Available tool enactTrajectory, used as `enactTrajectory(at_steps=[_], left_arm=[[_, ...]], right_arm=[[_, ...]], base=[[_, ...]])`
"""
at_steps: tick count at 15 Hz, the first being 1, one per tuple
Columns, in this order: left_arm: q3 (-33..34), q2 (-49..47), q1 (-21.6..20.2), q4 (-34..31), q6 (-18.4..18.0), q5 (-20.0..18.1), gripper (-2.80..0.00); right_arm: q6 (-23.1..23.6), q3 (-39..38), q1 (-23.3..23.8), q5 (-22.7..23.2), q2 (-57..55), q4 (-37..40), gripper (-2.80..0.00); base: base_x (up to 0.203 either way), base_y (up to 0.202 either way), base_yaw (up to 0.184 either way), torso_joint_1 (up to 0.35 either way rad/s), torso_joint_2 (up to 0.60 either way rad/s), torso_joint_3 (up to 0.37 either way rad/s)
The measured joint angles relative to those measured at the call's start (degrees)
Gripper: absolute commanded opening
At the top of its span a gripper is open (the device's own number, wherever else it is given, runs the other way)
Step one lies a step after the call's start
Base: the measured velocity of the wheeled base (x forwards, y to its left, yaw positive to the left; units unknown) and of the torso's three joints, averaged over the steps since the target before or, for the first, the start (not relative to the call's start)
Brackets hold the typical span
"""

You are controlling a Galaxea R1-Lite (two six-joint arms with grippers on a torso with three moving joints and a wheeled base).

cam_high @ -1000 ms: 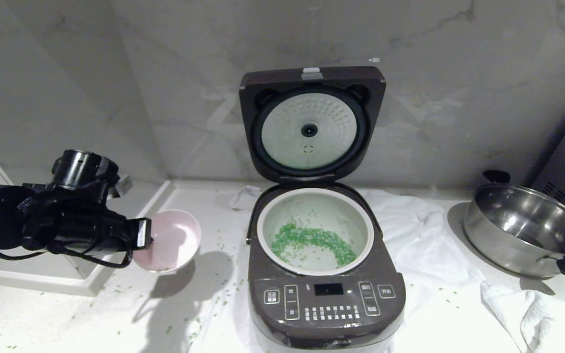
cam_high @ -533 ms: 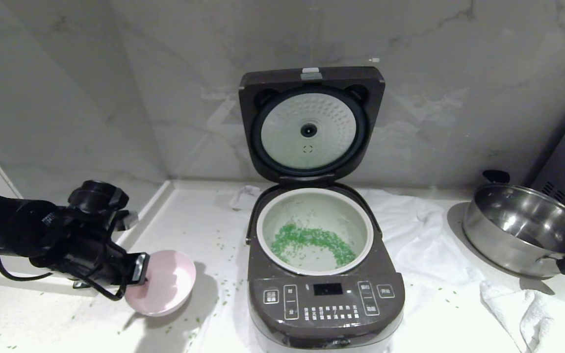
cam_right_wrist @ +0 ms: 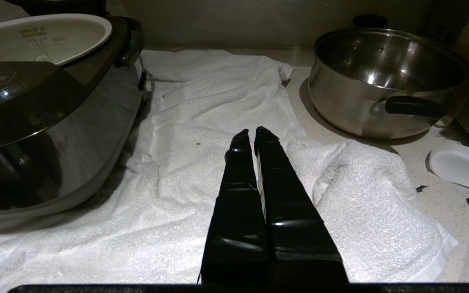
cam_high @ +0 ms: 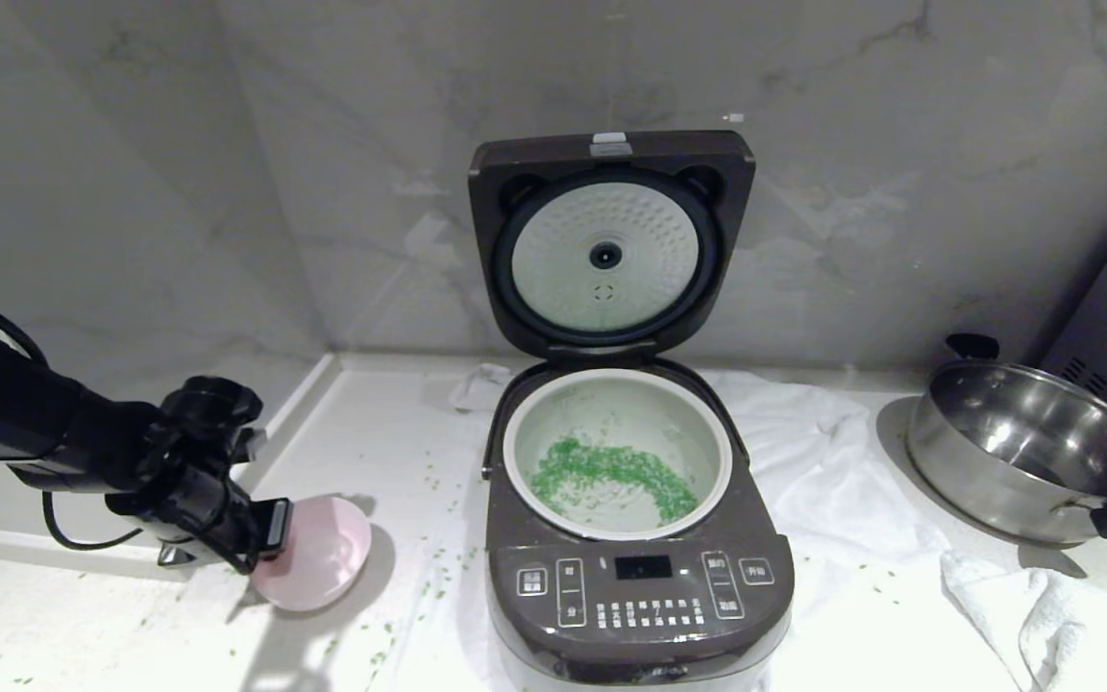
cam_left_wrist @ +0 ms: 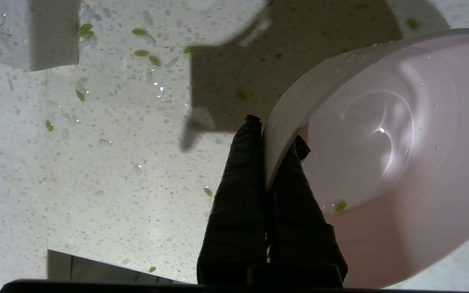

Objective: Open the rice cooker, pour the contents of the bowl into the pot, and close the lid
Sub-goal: Place the bowl on the table

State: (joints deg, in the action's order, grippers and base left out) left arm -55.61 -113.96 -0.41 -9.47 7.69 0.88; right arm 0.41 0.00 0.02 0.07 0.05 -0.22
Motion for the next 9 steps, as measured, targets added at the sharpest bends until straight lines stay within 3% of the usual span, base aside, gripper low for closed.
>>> enactTrajectory(at_steps=[1, 2, 9], left_arm=[[0.0, -0.7, -0.1, 0.0, 0.0, 0.0, -2.8], [-0.1, -1.1, -0.1, 0.0, 0.0, 0.0, 0.0], [-1.5, -2.1, -1.2, -0.2, 0.3, 0.3, 0.0]], right_arm=[[0.0, 0.0, 0.0, 0.0, 0.0, 0.0, -2.8], [0.0, 0.0, 0.0, 0.0, 0.0, 0.0, -2.8], [0.0, 0.0, 0.0, 0.0, 0.0, 0.0, -2.8]], base=[[0.0, 0.0, 0.0, 0.0, 0.0, 0.0], [0.0, 0.0, 0.0, 0.0, 0.0, 0.0], [0.0, 0.0, 0.0, 0.0, 0.0, 0.0]])
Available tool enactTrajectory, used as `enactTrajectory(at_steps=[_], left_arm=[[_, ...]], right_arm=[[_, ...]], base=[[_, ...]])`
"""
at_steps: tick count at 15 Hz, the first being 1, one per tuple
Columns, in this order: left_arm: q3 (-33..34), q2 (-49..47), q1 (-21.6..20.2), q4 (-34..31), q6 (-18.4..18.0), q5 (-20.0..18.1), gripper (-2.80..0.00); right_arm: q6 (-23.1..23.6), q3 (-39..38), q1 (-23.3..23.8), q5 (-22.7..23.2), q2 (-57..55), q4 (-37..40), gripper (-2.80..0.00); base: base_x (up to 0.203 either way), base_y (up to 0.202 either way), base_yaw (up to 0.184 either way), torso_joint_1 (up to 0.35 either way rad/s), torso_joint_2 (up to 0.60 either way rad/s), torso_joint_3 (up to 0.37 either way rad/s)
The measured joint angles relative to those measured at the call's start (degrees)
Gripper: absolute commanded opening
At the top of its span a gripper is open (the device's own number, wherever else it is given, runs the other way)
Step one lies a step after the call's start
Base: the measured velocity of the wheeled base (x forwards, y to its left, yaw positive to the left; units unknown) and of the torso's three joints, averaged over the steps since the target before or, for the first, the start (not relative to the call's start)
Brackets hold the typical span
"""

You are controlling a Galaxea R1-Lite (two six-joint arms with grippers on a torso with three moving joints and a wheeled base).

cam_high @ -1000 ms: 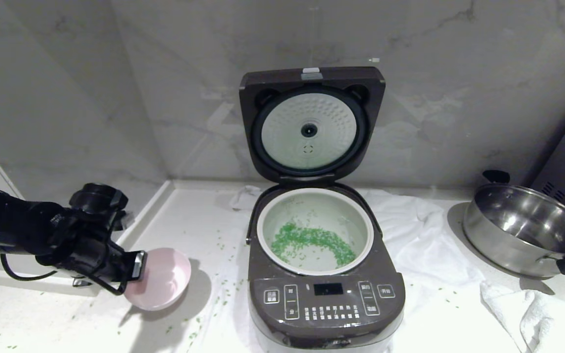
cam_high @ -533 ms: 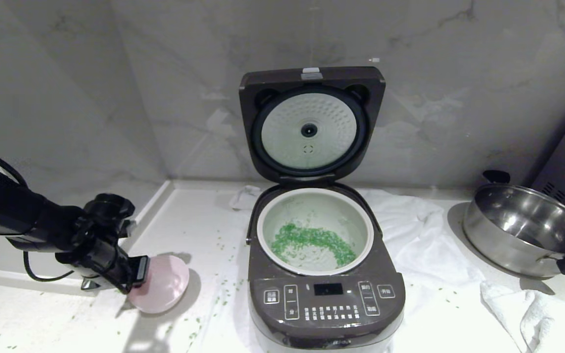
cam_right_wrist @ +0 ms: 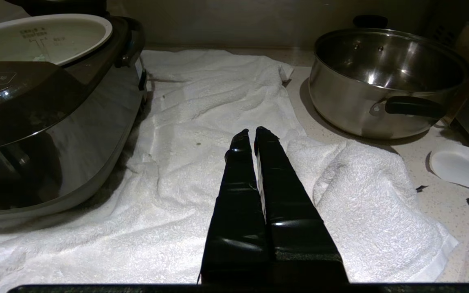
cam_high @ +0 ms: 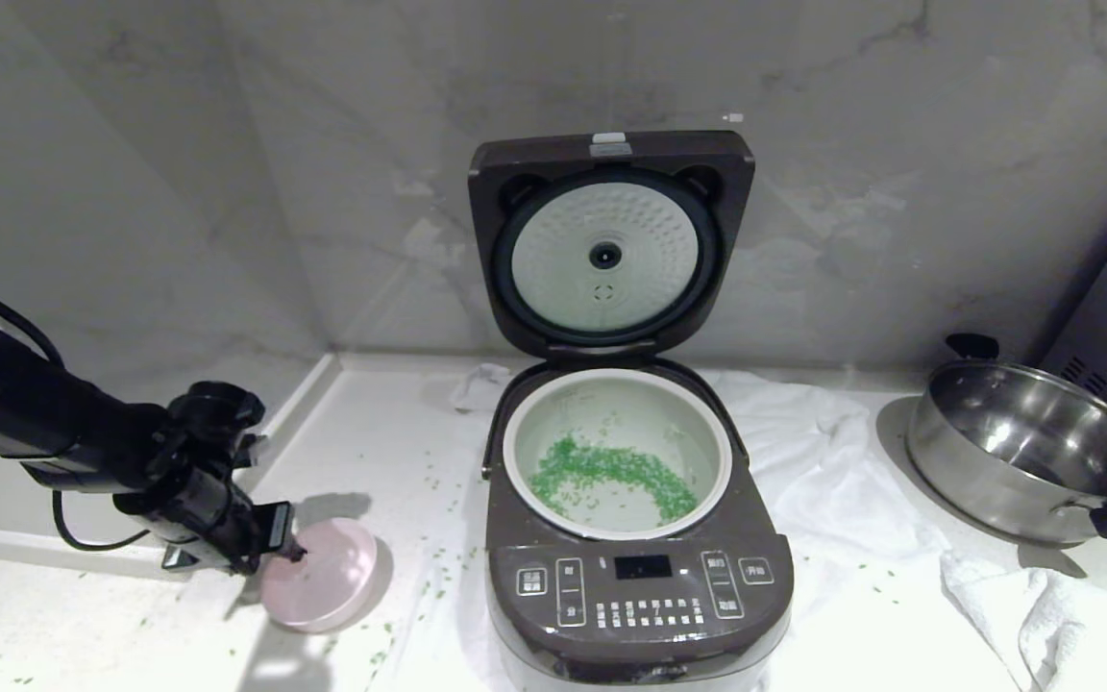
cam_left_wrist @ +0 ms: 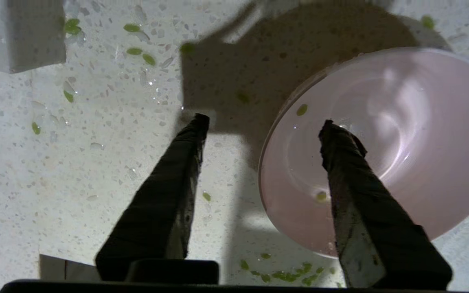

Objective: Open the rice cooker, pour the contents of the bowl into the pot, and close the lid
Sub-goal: Place the bowl on the table, then close the rice cooker

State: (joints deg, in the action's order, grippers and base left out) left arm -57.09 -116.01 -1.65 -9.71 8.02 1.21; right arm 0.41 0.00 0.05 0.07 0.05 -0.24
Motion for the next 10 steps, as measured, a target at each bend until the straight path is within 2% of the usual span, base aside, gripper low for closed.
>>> enactTrajectory(at_steps=[4, 10], left_arm=[[-2.0, 4.0, 0.7, -0.3, 1.8, -0.3, 0.0], [-5.2, 10.8, 5.8, -0.5, 3.9, -0.7, 0.0]], right_arm=[[0.0, 0.0, 0.0, 0.0, 0.0, 0.0, -2.8], [0.0, 0.0, 0.0, 0.0, 0.0, 0.0, -2.8]], base=[[0.0, 0.0, 0.0, 0.0, 0.0, 0.0], [0.0, 0.0, 0.0, 0.0, 0.0, 0.0]])
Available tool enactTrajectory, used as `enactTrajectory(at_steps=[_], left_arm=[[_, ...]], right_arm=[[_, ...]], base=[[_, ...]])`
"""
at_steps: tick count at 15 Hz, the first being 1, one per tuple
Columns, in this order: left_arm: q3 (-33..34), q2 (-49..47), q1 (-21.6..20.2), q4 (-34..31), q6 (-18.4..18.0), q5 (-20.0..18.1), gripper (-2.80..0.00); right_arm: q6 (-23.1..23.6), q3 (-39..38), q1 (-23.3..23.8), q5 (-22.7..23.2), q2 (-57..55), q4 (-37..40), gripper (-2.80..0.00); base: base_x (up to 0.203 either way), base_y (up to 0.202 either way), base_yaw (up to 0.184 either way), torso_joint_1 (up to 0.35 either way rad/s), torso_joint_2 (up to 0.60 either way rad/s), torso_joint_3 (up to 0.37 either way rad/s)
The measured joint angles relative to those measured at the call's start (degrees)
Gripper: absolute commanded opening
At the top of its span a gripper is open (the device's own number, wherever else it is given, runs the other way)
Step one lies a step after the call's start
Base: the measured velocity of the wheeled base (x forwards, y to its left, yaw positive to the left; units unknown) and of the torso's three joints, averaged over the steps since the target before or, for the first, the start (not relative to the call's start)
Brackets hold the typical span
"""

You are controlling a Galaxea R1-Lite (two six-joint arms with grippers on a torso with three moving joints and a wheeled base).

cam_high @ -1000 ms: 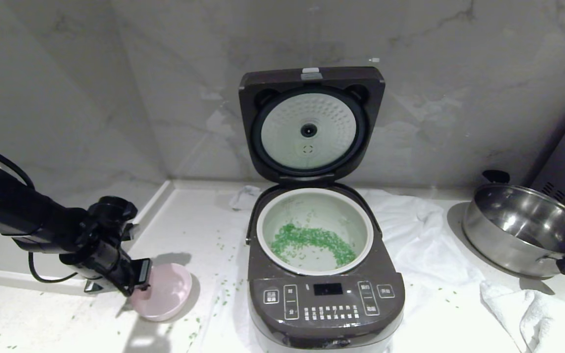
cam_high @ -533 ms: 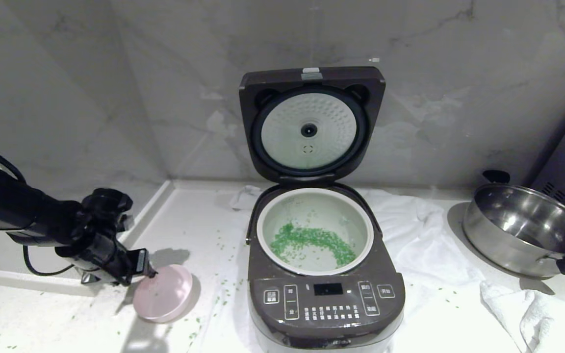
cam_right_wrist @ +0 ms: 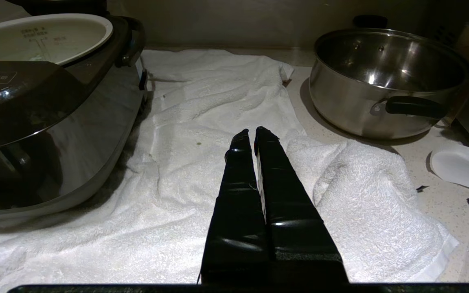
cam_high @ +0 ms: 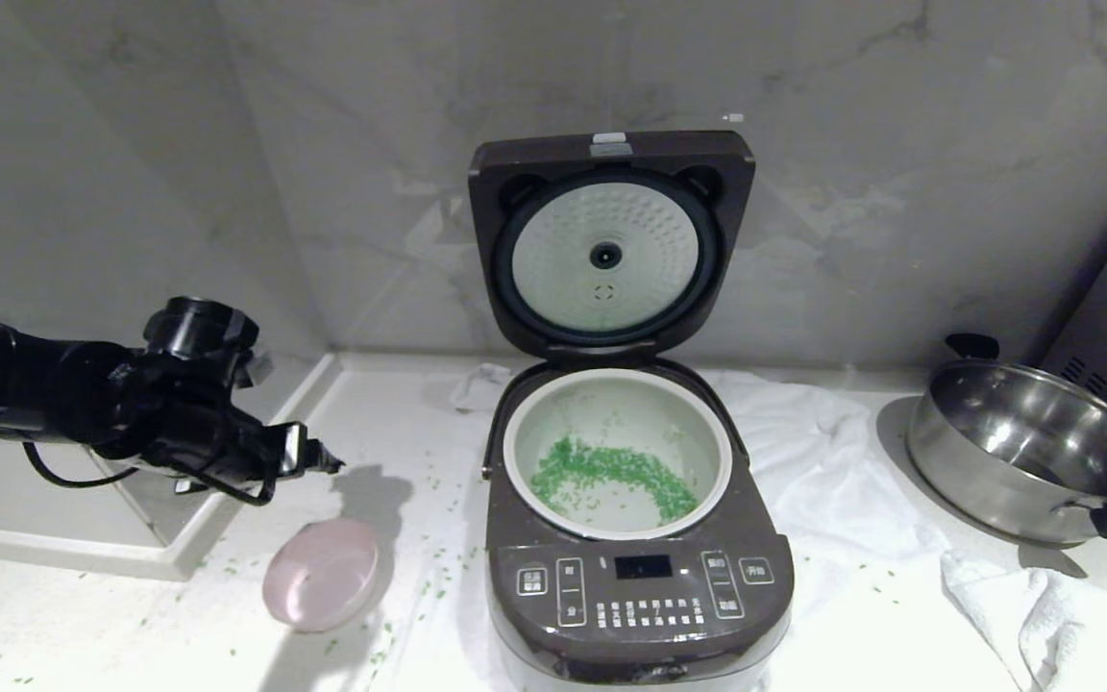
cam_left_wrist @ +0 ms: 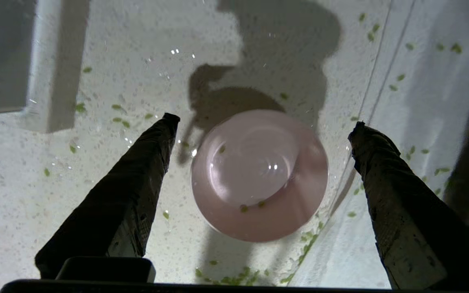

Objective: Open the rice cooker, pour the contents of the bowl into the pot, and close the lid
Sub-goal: Close the rice cooker

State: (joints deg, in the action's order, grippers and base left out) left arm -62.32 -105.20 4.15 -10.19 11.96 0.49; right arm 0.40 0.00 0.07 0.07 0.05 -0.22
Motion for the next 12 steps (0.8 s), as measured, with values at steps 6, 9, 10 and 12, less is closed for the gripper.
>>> enactTrajectory(at_steps=[6, 9, 10, 12], left_arm=[[-5.3, 2.0, 4.7, -0.1, 6.1, 0.0, 0.0], [-10.4, 1.6, 5.9, -0.1, 11.5, 0.5, -2.8], [-12.3, 1.3, 6.5, -0.1, 12.9, 0.7, -2.8], [-16.2, 1.0, 7.5, -0.2, 13.7, 0.7, -2.8]], right_arm=[[0.0, 0.0, 0.0, 0.0, 0.0, 0.0, -2.8], [0.0, 0.0, 0.0, 0.0, 0.0, 0.0, -2.8], [0.0, 0.0, 0.0, 0.0, 0.0, 0.0, -2.8], [0.0, 0.0, 0.0, 0.0, 0.0, 0.0, -2.8]], base=[[0.0, 0.0, 0.0, 0.0, 0.0, 0.0], [0.0, 0.0, 0.0, 0.0, 0.0, 0.0], [0.0, 0.0, 0.0, 0.0, 0.0, 0.0], [0.0, 0.0, 0.0, 0.0, 0.0, 0.0]])
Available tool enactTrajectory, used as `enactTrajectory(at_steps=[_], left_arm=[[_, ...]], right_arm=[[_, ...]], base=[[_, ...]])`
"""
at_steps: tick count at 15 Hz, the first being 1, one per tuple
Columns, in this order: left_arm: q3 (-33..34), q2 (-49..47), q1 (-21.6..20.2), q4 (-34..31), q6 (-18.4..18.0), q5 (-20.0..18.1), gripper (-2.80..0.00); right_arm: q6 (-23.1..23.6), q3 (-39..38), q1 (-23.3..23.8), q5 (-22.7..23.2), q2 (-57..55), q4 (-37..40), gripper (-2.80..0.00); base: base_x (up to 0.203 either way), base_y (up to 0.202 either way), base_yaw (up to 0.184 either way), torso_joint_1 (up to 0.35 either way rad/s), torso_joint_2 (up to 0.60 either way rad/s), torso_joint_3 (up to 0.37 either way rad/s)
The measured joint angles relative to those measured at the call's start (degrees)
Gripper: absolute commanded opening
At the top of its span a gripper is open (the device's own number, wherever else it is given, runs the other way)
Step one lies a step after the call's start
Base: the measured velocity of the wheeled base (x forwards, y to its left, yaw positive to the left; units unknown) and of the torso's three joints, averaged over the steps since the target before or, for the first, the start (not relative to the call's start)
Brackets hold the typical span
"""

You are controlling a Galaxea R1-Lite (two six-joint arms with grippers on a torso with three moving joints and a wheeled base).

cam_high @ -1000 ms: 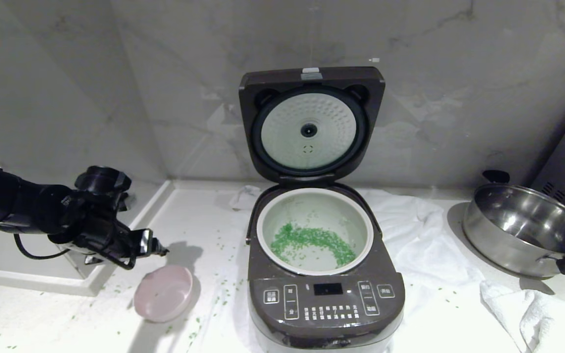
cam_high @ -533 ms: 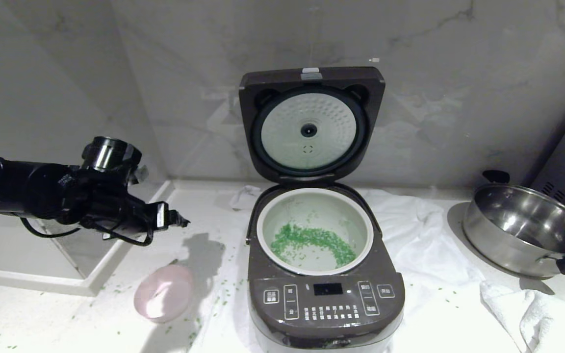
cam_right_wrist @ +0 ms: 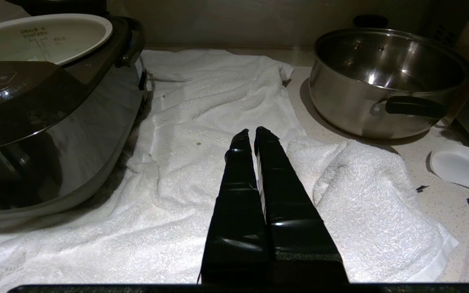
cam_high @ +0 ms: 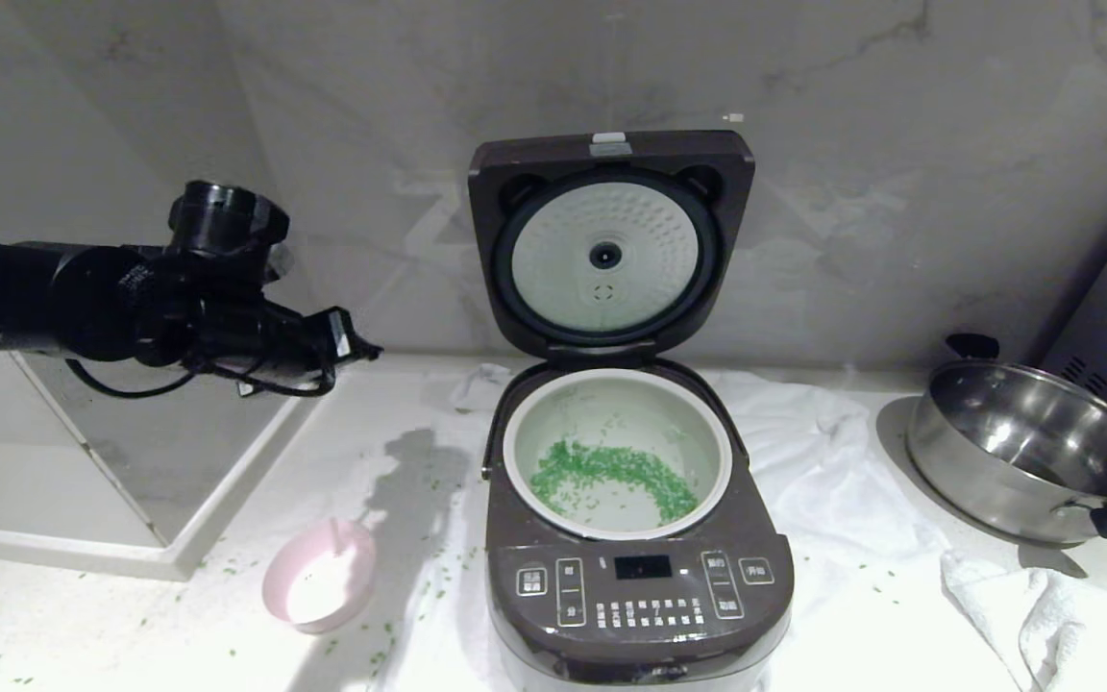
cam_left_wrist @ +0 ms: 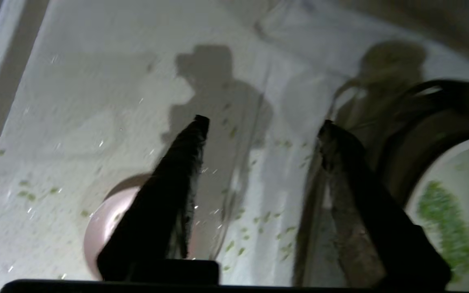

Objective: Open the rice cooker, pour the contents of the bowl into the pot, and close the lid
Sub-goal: Close the rice cooker

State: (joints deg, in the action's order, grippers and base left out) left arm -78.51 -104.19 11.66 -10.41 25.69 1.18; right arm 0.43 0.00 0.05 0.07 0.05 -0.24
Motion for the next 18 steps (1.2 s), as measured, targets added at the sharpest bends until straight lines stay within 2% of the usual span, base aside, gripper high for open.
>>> enactTrajectory(at_steps=[2, 6, 8, 10, 12, 18], left_arm=[[-5.6, -0.3, 1.3, -0.1, 1.5, 0.9, -2.8], [-18.7, -3.0, 4.4, 0.0, 3.5, 9.1, -2.8], [-25.2, -4.2, 5.9, 0.0, 6.2, 11.1, -2.8], [-30.5, -5.2, 8.2, 0.2, 10.1, 15.8, -2.8], [-32.4, -5.1, 10.3, 0.7, 12.5, 18.8, -2.8], [-33.2, -4.1, 17.2, 2.8, 15.1, 19.2, -2.8]], right_arm=[[0.0, 0.0, 0.0, 0.0, 0.0, 0.0, -2.8], [0.0, 0.0, 0.0, 0.0, 0.0, 0.0, -2.8], [0.0, 0.0, 0.0, 0.0, 0.0, 0.0, -2.8], [0.0, 0.0, 0.0, 0.0, 0.0, 0.0, -2.8], [0.0, 0.0, 0.0, 0.0, 0.0, 0.0, -2.8], [0.0, 0.0, 0.0, 0.0, 0.0, 0.0, -2.8]], base=[[0.0, 0.0, 0.0, 0.0, 0.0, 0.0], [0.0, 0.0, 0.0, 0.0, 0.0, 0.0], [0.0, 0.0, 0.0, 0.0, 0.0, 0.0], [0.0, 0.0, 0.0, 0.0, 0.0, 0.0], [0.0, 0.0, 0.0, 0.0, 0.0, 0.0], [0.0, 0.0, 0.0, 0.0, 0.0, 0.0]])
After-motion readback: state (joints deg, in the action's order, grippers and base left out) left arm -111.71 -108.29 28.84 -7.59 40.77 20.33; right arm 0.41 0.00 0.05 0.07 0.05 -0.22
